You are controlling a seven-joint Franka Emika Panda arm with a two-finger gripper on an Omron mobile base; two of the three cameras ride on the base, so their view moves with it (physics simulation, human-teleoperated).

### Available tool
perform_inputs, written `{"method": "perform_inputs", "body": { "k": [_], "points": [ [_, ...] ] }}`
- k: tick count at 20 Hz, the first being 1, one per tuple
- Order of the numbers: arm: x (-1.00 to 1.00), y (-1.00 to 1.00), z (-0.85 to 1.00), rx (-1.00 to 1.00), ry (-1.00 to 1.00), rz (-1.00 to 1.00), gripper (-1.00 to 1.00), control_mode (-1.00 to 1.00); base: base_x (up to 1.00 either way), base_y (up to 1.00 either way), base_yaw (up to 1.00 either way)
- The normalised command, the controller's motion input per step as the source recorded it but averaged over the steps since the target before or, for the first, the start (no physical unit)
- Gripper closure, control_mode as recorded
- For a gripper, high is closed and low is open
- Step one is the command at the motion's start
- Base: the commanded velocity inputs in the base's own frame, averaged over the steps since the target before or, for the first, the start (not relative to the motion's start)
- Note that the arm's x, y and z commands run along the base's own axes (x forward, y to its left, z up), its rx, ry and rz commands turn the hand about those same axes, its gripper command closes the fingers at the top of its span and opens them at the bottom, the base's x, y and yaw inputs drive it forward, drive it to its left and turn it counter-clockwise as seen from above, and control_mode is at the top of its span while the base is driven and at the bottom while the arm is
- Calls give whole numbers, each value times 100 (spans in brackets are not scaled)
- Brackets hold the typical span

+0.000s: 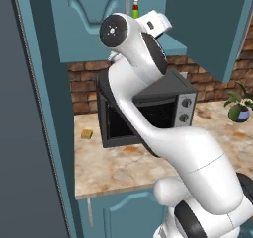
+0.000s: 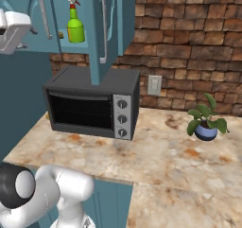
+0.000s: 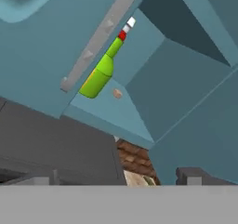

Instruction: Pick the sponge and spray from the cabinet and place them on the counter.

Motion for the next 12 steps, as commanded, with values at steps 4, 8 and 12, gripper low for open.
{"method": "perform_inputs", "body": {
  "k": [4,8,12],
  "points": [
    [-5,0,-2,17,-25,10,-100,-100,0,0,0],
    [-6,0,0,18,-19,9,-100,-100,0,0,0],
    [0,4,0,23,-11,12,-100,-100,0,0,0]
  ]
}}
